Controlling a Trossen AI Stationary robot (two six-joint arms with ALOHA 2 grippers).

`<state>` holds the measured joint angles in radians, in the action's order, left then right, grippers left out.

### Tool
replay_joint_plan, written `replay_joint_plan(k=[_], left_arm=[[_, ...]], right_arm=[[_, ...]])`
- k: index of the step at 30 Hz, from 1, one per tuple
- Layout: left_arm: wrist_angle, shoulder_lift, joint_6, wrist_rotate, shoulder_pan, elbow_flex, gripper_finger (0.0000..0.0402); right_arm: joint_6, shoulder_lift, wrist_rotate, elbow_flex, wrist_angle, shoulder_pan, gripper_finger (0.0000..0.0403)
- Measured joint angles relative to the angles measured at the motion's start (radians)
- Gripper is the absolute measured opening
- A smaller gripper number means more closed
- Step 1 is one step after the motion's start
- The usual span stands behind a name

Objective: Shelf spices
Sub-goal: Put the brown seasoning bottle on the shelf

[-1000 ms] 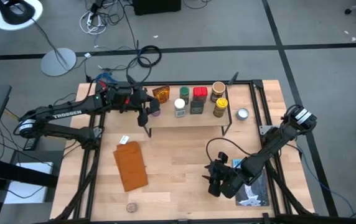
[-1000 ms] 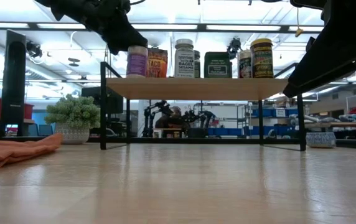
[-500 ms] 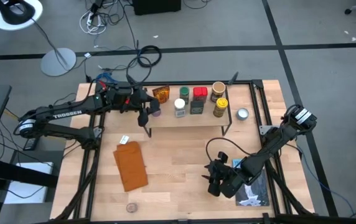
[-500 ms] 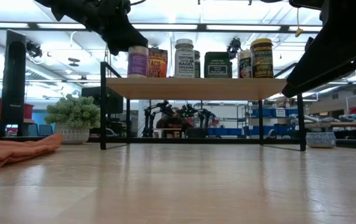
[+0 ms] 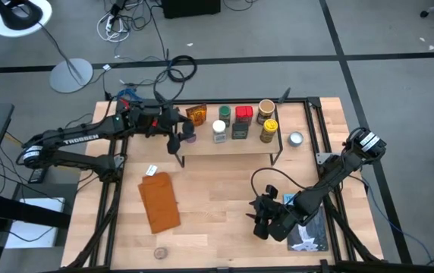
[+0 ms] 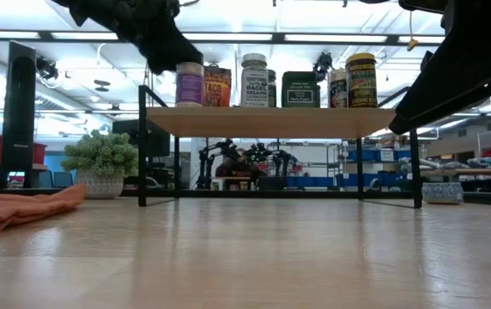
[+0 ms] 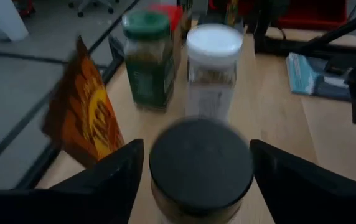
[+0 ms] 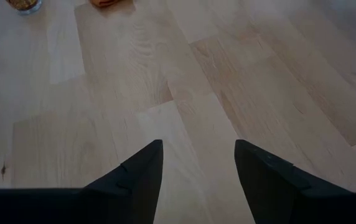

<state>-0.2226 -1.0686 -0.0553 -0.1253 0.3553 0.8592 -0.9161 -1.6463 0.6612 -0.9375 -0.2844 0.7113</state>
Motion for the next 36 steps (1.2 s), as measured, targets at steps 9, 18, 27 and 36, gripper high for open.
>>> replay_joint_plan(k=[9,18,27,36], left_arm=[[-0.161,0.039,-0.020,0.022,0.000,0.138,0.0301],[-0.290,0.137,0.075,0.163,-0.154,0.157,0.0288],[-0.158,0.179,0.302,0.485,-0.610,-0.002,0.0274],[-0.160,0.032,0.409,0.648,-0.890,0.027,0.0270]], right_arm=[[0.000,0.000,0.000,0.000,0.000,0.000,0.0199],[-0.001,0.000,0.000,0.000,-0.001,0.000,0.0199],[-0.008,0.000,-0.001,0.000,0.002,0.000,0.0199],[-0.009,0.000,0.000,0.000,0.029,0.000,0.0199]])
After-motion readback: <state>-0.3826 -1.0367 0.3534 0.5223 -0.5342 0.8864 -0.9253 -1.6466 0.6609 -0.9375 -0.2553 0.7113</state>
